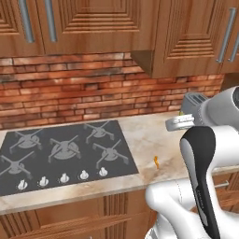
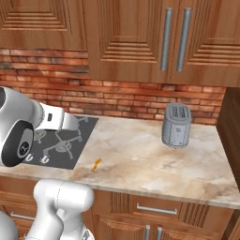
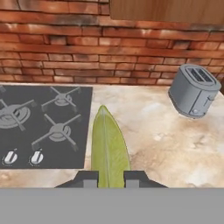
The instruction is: Open the fridge, remove the mango, lemon wedge, and shrimp, and place them on any counter.
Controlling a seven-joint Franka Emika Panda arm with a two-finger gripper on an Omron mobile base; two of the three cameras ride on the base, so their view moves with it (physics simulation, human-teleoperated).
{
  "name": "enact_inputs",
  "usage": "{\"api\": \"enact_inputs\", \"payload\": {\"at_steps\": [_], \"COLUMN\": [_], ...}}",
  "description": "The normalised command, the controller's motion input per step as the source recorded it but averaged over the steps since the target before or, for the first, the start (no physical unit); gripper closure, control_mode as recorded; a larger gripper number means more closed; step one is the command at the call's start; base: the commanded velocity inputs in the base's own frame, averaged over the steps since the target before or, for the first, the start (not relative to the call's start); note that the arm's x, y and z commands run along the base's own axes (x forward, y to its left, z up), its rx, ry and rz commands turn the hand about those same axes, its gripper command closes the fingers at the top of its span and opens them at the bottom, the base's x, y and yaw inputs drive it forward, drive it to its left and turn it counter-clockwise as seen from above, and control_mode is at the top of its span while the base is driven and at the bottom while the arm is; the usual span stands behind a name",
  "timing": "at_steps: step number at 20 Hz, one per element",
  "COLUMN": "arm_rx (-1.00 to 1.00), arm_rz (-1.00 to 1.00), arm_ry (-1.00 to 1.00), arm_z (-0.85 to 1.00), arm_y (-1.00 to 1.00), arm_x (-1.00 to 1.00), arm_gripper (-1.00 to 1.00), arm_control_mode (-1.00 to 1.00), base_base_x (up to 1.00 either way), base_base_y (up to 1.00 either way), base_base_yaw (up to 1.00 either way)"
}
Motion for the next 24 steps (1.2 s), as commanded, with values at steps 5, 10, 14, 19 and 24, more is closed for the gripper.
{"api": "enact_inputs", "payload": {"at_steps": [5, 10, 14, 19, 24], "arm_rx": [0.00, 0.00, 0.00, 0.00, 0.00], "arm_rz": [0.00, 0.00, 0.00, 0.03, 0.00], "arm_ry": [0.00, 0.01, 0.25, 0.33, 0.14], "arm_z": [0.00, -0.08, -0.35, -0.54, -0.60], "arm_y": [0.00, 0.00, 0.00, 0.00, 0.00], "arm_x": [0.00, 0.02, 0.33, 0.69, 0.41], "arm_gripper": [1.00, 1.00, 1.00, 1.00, 1.00], "arm_control_mode": [1.00, -1.00, -1.00, -1.00, -1.00], "base_base_x": [0.00, 0.00, 0.00, 0.00, 0.00], "base_base_y": [-0.02, -0.01, 0.00, 0.00, 0.00], "base_base_yaw": [-0.04, -0.01, 0.00, 0.00, 0.00]}}
